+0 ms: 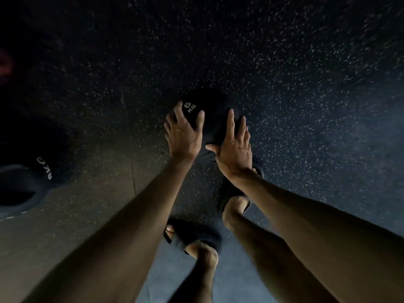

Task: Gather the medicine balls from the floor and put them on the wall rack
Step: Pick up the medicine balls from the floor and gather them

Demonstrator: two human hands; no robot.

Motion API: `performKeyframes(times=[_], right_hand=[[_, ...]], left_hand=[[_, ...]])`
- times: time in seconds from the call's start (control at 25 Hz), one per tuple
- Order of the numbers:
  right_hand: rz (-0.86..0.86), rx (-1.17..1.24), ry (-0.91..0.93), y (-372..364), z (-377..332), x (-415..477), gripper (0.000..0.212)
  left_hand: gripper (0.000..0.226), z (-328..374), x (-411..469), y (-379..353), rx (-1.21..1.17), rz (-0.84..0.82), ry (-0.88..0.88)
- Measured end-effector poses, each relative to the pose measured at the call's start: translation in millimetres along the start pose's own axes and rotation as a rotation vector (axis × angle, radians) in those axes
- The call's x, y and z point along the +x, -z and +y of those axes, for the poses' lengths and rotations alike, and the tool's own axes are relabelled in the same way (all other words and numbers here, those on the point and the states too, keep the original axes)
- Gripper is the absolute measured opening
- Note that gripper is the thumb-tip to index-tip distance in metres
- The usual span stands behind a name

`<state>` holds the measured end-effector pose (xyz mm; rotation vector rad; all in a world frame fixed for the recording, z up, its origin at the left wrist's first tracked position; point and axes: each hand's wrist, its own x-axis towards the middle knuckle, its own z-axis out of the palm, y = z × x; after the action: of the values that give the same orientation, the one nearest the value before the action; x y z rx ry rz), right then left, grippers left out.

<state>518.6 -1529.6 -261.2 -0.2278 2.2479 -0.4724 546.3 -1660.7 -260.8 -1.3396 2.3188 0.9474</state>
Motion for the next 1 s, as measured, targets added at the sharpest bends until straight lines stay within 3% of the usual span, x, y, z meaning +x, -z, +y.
performKeyframes(times=[0.12,0.28,0.56,0.64,0.72,0.88,1.0], right_hand=[[-0.038,0.011,-0.040,26,-2,30,0.107],[-0.064,-0.049,-0.056,59,-11,76,0.105],[0.074,0.146,-0.100,85,-35,110,0.078],[0.091,0.116,-0.002,75,-34,87,0.085],[0.084,0.084,0.018,65,-39,72,0.104],[0.098,0.164,-0.151,74,-82,110,0.117],[0.054,0.187,-0.265,94,-100,135,0.115]], left_hand=[[0.100,-18,-39,1,0.144,-0.143,-0.135],[0.114,19,-9,-6,0.264,-0.204,0.006],[0.094,92,94,26,0.304,-0.308,0.130],[0.086,105,121,27,0.269,-0.268,0.151],[0.082,120,160,29,0.186,-0.263,0.179],[0.071,143,213,34,0.125,-0.230,0.243],[0.066,127,201,46,0.027,-0.186,0.058]])
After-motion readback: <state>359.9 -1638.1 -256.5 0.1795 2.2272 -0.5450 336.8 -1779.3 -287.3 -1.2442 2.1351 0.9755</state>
